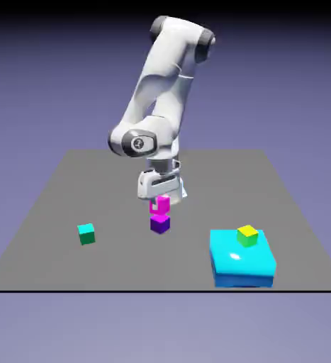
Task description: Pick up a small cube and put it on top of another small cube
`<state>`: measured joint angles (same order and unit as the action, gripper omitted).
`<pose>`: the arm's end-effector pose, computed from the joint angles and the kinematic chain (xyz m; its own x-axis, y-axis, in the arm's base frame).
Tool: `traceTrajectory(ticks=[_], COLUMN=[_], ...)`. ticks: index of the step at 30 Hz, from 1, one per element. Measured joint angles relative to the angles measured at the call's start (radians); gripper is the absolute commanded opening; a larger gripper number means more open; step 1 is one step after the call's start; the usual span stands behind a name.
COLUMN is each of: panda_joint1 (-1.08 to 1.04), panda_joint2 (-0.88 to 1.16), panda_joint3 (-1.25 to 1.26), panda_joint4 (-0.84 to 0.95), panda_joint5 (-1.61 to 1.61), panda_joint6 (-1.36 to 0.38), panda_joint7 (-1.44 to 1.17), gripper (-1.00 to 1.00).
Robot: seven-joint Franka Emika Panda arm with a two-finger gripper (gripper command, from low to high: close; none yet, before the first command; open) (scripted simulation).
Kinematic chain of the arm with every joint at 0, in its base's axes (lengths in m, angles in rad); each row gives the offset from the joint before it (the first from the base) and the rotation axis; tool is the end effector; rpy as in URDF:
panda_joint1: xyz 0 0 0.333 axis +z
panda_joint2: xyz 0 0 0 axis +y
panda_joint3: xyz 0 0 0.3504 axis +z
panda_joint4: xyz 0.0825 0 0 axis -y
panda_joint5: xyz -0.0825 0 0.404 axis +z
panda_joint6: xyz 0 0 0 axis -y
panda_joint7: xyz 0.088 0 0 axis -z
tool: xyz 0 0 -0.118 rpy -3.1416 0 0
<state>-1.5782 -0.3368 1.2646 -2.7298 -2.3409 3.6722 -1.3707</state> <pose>0.2735 -0.0128 0.2551 -0.9286 -0.3488 -0.1268 -0.3473 0.9371 -0.0347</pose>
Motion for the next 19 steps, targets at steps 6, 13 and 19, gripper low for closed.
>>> traceTrajectory(ticks=[6,13,19], panda_joint1=[-0.09,-0.344,-0.499], panda_joint2=[-0.069,-0.112,-0.138], panda_joint3=[0.099,0.333,0.476], panda_joint4=[-0.051,-0.106,-0.14], panda_joint5=[-0.026,0.25,0.416], panda_joint6=[0.057,0.0,-0.034], panda_joint7=[-0.093,-0.391,-0.572], gripper=[-1.0,-1.0,1.0])
